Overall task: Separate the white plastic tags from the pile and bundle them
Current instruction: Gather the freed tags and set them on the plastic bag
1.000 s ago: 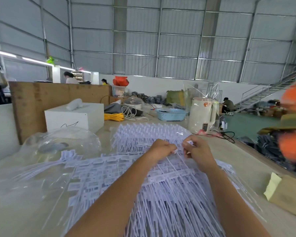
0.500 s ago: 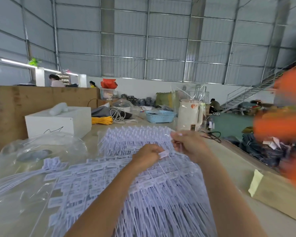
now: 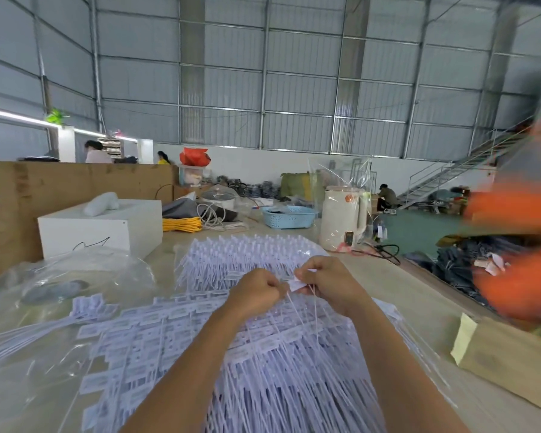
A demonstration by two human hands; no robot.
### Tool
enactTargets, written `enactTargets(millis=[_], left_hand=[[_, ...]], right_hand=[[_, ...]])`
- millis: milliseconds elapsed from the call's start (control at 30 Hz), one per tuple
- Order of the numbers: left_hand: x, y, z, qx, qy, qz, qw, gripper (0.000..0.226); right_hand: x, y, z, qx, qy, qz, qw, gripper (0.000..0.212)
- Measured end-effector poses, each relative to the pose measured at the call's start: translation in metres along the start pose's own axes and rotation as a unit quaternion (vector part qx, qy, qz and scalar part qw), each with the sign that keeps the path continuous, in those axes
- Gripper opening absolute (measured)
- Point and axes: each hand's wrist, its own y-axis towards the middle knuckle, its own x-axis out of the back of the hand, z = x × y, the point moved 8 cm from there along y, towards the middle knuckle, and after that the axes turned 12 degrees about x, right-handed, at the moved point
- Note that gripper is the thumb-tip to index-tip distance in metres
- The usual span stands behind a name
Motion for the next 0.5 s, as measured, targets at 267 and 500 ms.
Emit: enactTargets(millis=[267,500], left_hand=[[0.007,-0.005,-0.005,-0.015,0.027,-0.055,0.998,0.036],[0.011,-0.005,-0.008,-0.043,0.056,-0.102,0.992,0.033]], right_hand=[[-0.012,-0.004,0.002,-0.001,-0.074,0.084,0.994,0.008],[-0.014,-0.007,0.007,0.036,-0.122,0.110,0.986,0.011]])
